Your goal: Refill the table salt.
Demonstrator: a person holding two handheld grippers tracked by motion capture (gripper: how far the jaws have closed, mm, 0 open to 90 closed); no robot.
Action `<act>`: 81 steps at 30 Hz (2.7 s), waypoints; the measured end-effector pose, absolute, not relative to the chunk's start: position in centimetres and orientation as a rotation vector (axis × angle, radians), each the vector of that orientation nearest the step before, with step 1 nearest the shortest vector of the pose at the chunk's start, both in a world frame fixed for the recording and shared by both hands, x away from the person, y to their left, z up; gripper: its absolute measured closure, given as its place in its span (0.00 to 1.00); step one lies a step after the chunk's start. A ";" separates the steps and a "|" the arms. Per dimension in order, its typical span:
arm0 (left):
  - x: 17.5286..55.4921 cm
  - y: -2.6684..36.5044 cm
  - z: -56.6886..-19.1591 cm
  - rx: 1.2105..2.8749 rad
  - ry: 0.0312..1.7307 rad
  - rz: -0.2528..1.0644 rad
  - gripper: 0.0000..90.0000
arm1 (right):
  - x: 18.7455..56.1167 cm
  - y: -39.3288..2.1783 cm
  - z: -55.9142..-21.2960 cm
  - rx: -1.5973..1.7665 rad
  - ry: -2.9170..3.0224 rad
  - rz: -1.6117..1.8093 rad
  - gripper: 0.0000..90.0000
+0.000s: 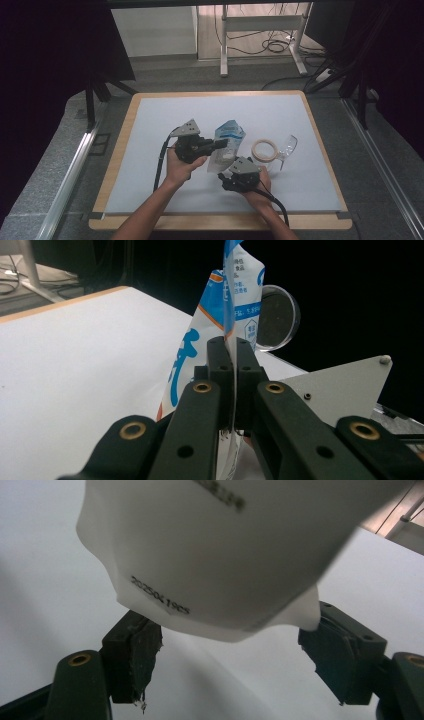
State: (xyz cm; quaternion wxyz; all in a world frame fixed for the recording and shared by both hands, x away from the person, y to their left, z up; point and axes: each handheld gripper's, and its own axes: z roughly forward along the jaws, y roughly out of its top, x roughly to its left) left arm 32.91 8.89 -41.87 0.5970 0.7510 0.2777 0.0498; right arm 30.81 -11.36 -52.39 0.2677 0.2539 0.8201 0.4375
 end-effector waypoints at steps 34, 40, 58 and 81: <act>34.9 6.7 -41.5 1.788 0.644 0.064 1.00 | 30.2 -11.9 -52.5 0.709 2.244 1.246 0.40; 35.3 6.1 -41.6 1.808 0.642 0.050 1.00 | 30.2 -12.1 -52.7 0.722 2.249 1.253 0.40; 36.2 5.2 -41.7 1.847 0.636 0.017 1.00 | 30.0 -12.2 -52.8 0.723 2.240 1.251 0.42; 35.9 4.3 -41.2 1.868 0.602 0.022 1.00 | 30.3 -12.5 -52.8 0.736 2.214 1.262 0.42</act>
